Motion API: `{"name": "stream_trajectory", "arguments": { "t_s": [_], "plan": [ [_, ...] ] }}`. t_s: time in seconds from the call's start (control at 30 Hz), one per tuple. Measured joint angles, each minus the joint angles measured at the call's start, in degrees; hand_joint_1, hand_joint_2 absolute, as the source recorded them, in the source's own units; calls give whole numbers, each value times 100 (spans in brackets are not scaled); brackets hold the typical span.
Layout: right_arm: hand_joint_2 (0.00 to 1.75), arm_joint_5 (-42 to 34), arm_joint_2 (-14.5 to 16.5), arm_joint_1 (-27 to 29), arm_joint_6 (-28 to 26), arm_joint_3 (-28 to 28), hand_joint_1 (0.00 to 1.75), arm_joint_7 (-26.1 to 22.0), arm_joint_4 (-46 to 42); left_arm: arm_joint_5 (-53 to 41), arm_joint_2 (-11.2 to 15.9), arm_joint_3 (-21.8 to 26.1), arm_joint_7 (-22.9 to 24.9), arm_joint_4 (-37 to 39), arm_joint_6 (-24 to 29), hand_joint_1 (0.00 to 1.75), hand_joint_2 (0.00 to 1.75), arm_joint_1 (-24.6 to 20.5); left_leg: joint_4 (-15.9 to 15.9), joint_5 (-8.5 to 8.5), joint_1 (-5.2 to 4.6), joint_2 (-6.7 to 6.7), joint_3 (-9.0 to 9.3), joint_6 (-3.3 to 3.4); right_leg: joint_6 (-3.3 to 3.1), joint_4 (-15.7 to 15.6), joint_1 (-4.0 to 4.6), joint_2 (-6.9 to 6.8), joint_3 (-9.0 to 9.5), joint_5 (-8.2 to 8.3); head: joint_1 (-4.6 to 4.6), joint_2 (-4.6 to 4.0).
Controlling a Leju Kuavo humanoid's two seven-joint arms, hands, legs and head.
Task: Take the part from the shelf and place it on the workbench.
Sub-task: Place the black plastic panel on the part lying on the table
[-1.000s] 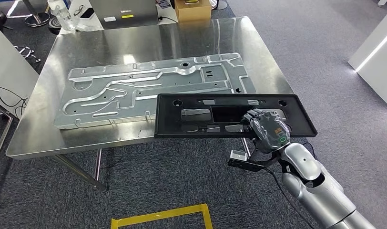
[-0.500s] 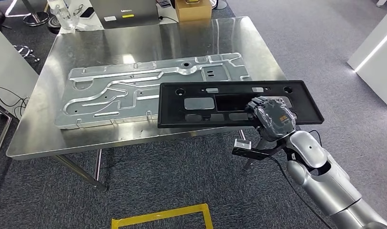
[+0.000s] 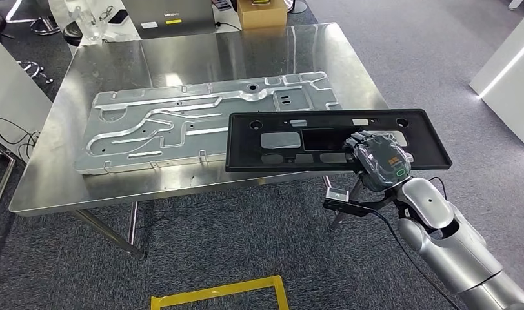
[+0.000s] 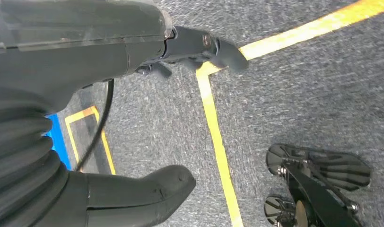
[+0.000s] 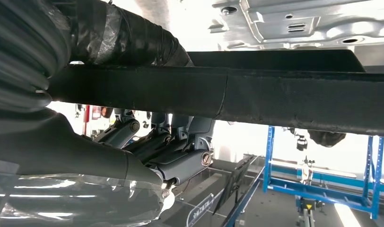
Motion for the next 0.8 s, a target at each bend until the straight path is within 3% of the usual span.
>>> {"name": "stream_trajectory", "arguments": {
  "t_s": [0.2, 0.33, 0.4, 0.47, 0.5, 0.53, 0.57, 0.67, 0.7, 0.8],
  "plan": [
    [175, 3, -2, 57, -2, -47, 175, -39, -14, -39, 52, -11, 41, 20, -50, 0, 175, -11, 26, -20, -31, 1, -4, 34, 35, -4, -28, 2, 4, -4, 0, 0],
    [175, 2, -18, 87, -2, -82, 175, -69, -44, -48, 75, -39, 82, 25, -82, 0, 175, -19, -76, 13, 3, 20, 57, 104, 93, 13, -19, -13, 21, -42, 2, 0],
    [175, 3, -38, 91, -2, -99, 175, -87, -64, -48, 76, -52, 95, 26, -92, 0, 175, -22, -170, 54, 36, 41, 119, 140, 109, 377, -5, -67, -134, -269, 3, 0],
    [175, 3, -47, 106, -1, -105, 175, -96, -69, -45, 76, -63, 100, 27, -96, 0, 175, -22, -178, 53, 28, 58, 126, 153, 117, 1074, -5, -100, -495, -601, 3, 0],
    [175, 3, -48, 123, 1, -107, 175, -96, -69, -44, 76, -72, 101, 27, -97, 0, 175, -22, -173, 47, 26, 64, 125, 151, 121, 1343, -10, -103, -647, -679, 3, 0],
    [175, 3, -48, 138, 3, -107, 175, -98, -68, -42, 76, -82, 101, 27, -98, 0, 175, -22, -167, 38, 26, 67, 126, 144, 126, 1432, -18, -104, -713, -650, 2, 0],
    [175, 6, -48, 147, 5, -107, 175, -103, -68, -41, 76, -93, 101, 27, -99, 0, 175, -22, -153, 25, 28, 67, 127, 130, 129, 1292, -27, -106, -663, -511, 2, 0],
    [175, 15, -47, 150, 10, -108, 175, -114, -70, -41, 80, -117, 101, 28, -103, 0, 175, -29, -63, -44, 32, 54, 120, 52, 106, 264, -33, -88, -168, -13, 2, 0],
    [175, 16, -46, 151, 13, -108, 175, -115, -72, -42, 85, -122, 101, 29, -103, 0, 175, -30, -39, -65, 29, 47, 113, 22, 82, 78, -23, -81, -79, 39, 2, 0],
    [175, 20, -46, 150, 22, -109, 175, -116, -75, -42, 98, -132, 99, 32, -104, 0, 175, -27, -31, -94, 28, 35, 106, -63, -25, 20, 0, -95, -55, 44, 1, 0]
  ]
}}
